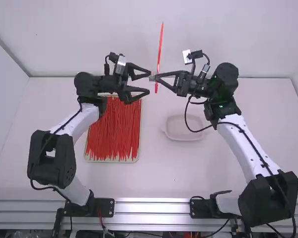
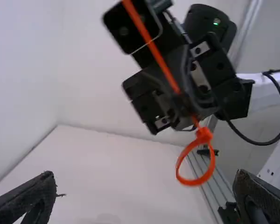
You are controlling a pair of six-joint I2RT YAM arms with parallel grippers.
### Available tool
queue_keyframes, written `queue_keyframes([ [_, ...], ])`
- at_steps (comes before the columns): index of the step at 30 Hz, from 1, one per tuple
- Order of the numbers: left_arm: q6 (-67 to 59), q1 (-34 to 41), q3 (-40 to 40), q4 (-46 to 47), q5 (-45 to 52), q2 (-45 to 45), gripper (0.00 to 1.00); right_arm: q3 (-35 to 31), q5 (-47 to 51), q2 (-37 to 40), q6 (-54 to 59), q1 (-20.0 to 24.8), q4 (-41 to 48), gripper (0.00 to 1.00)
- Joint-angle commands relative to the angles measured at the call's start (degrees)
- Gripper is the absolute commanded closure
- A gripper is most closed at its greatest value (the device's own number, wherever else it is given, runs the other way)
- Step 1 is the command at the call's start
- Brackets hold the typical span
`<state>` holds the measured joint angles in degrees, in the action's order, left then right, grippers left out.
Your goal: Fasten the cable tie
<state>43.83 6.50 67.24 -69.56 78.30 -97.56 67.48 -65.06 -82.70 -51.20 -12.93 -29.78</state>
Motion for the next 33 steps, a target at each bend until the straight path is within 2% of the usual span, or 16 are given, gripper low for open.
queue_keyframes([
  [1, -5.7, -1.9, 1.0, 3.9, 0.1, -0.2, 0.01, -0.1, -1.8, 0.6, 2.8, 1.2, 1.5, 1.00],
  [8, -16.8, -4.0, 0.9, 24.5, 0.3, -0.2, 0.01, -0.1, -1.6, 0.6, 15.6, 5.2, 15.7, 1.00],
  [13, -33.3, -4.0, 0.9, 44.8, 0.0, -0.2, 0.01, -0.1, 1.4, 0.6, 29.8, 7.1, 31.0, 1.00],
  [15, -36.2, -3.8, 0.9, 49.1, -1.1, -0.2, 0.01, -0.1, 3.0, 0.6, 32.7, 7.4, 34.4, 1.00],
  [18, -41.1, -3.9, 0.9, 60.8, -8.5, -0.2, 0.01, -0.2, 9.2, 0.6, 38.4, 7.6, 41.6, 1.00],
  [26, -47.1, -4.1, 0.9, 74.6, -15.3, -0.2, 0.01, -5.2, 18.7, 0.6, 39.1, 7.6, 42.0, 1.00],
  [29, -51.5, -4.1, 0.9, 81.7, -18.7, -0.2, 0.01, -9.7, 22.6, 0.6, 39.0, 7.7, 38.6, 1.00],
  [33, -52.8, -4.1, 0.9, 85.8, -22.1, -0.2, 0.01, -15.2, 26.3, 0.6, 35.9, 8.6, 32.8, 1.00],
])
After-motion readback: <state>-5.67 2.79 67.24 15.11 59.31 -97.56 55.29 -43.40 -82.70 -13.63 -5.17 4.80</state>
